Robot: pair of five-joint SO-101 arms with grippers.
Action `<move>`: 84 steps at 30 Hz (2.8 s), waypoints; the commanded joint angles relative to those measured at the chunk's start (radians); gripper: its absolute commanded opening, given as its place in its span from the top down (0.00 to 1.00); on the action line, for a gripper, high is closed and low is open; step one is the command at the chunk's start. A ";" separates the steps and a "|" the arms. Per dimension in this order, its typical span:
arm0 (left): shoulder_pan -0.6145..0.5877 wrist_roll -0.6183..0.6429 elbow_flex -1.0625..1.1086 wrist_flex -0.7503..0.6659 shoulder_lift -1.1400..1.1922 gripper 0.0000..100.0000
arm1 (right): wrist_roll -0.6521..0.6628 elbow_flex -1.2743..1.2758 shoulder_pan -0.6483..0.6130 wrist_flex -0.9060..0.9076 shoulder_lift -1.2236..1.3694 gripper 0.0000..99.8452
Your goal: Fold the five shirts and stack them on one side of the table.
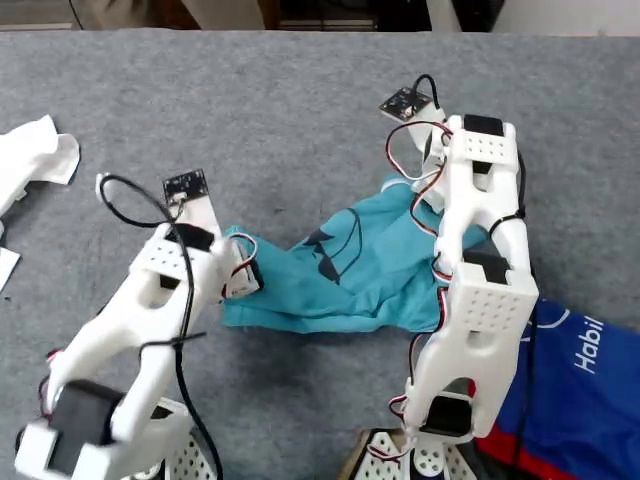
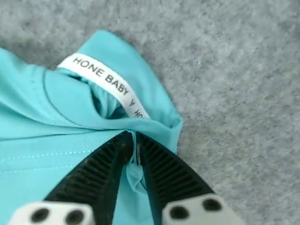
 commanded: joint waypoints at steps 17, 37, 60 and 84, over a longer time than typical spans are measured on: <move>0.012 0.002 -0.092 0.026 0.090 0.84 | -0.015 -0.053 0.010 -0.035 0.007 1.00; 0.012 -0.064 -0.118 -0.023 0.117 0.98 | -0.015 -0.042 -0.001 -0.052 0.008 1.00; -0.173 -0.471 -0.902 0.221 0.124 0.98 | -0.141 -0.249 -0.081 0.176 -0.400 1.00; -0.491 -0.327 -2.113 0.552 0.116 0.98 | -0.419 -1.182 -0.101 0.157 -0.789 1.00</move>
